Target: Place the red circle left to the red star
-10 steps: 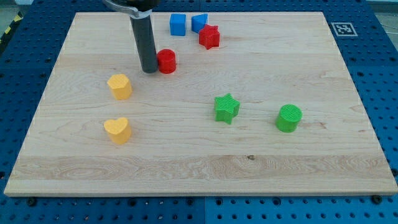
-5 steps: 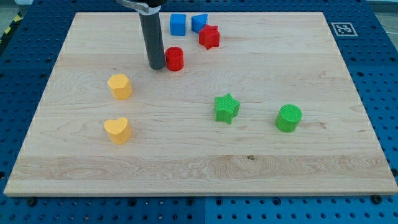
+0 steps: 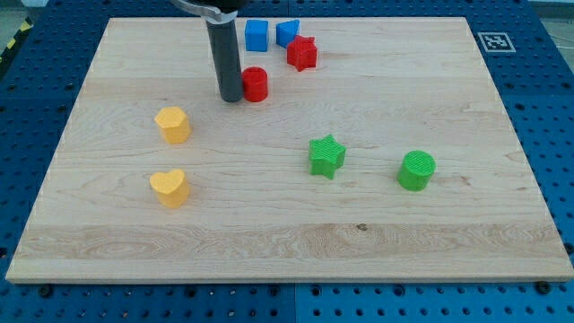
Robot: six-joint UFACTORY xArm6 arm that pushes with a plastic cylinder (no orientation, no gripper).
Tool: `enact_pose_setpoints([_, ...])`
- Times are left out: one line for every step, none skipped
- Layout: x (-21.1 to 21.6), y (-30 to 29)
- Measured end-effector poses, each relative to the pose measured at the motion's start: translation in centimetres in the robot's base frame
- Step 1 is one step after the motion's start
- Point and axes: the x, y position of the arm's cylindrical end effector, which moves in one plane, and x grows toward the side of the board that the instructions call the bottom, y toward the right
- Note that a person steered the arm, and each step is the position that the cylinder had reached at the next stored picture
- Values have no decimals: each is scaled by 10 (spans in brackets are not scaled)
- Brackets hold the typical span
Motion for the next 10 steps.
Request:
enact_pose_setpoints([19, 10])
enact_pose_setpoints([9, 20])
enact_pose_setpoints([-22, 21])
enact_pose_setpoints([-33, 21])
enact_pose_setpoints([-41, 21])
enact_pose_setpoints([-41, 21])
enact_pose_setpoints([-44, 22])
enact_pose_setpoints([-54, 25])
enact_pose_setpoints([-55, 25])
enact_pose_setpoints([-56, 25])
